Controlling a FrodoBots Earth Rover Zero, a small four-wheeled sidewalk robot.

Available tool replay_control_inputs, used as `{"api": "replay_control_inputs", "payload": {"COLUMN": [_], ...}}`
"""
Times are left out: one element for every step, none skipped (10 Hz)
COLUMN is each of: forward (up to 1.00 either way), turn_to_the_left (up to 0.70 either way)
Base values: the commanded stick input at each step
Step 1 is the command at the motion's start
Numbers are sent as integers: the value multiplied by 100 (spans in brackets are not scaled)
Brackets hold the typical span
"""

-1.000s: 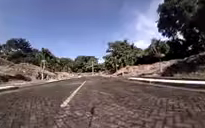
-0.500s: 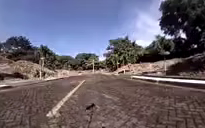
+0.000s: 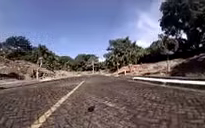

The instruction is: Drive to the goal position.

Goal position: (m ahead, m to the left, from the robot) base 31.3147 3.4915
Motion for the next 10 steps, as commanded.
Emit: {"api": "replay_control_inputs", "payload": {"forward": [100,100,100,100,100,100,100,100,100,100], "turn_to_the_left": [0,0,0,0,0,0,0,0,0,0]}}
